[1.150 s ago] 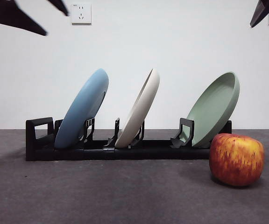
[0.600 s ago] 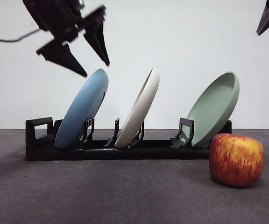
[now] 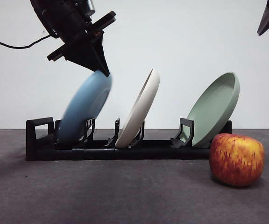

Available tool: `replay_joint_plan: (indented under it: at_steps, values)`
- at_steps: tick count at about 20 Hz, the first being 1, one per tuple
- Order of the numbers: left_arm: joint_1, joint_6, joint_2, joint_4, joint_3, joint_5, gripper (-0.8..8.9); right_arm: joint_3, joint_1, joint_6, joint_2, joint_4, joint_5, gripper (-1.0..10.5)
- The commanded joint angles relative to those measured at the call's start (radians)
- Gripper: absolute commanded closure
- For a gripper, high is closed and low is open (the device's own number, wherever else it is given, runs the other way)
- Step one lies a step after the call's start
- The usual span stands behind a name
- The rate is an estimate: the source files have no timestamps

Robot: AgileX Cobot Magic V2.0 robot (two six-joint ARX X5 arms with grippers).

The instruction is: Take the blue plate from the plate rack,put the plate on the table,take the apple from the table,put the apple in the plate

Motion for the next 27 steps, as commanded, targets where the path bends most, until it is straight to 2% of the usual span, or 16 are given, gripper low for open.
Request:
replay_joint_plan:
  at_steps: [1, 8, 10, 12, 15, 19, 22, 24, 27]
  values:
    - [0.001, 0.029, -0.020, -0.049, 0.039, -0.014, 8.22, 0.005, 0.001, -0.008, 0.000, 0.002, 0.001, 5.7]
    - [-0.073, 0.072, -0.179, -0.219, 0.167, -0.013, 8.22, 0.005, 0.001, -0.008, 0.000, 0.002, 0.001, 5.7]
    - [-0.124, 0.097, -0.262, -0.320, 0.167, -0.018, 8.22, 0.005, 0.001, -0.008, 0.000, 0.002, 0.001, 5.7]
    - [-0.195, 0.127, -0.333, -0.396, 0.167, -0.100, 8.22, 0.005, 0.001, -0.008, 0.000, 0.002, 0.001, 5.7]
    - [-0.351, 0.127, -0.401, -0.477, 0.163, -0.227, 8.22, 0.005, 0.001, -0.008, 0.000, 0.002, 0.001, 5.7]
    - [-0.595, 0.051, -0.412, -0.546, 0.128, -0.441, 8.22, 0.005, 0.001, -0.008, 0.000, 0.002, 0.001, 5.7]
    - [-0.734, -0.050, -0.411, -0.542, 0.002, -0.567, 8.22, 0.005, 0.001, -0.008, 0.000, 0.002, 0.002, 5.7]
    - [-0.789, -0.130, -0.411, -0.508, -0.104, -0.622, 8.22, 0.005, 0.001, -0.008, 0.000, 0.002, 0.002, 5.7]
    - [-0.832, -0.175, -0.407, -0.392, -0.272, -0.610, 8.22, 0.005, 0.001, -0.008, 0.000, 0.002, 0.001, 5.7]
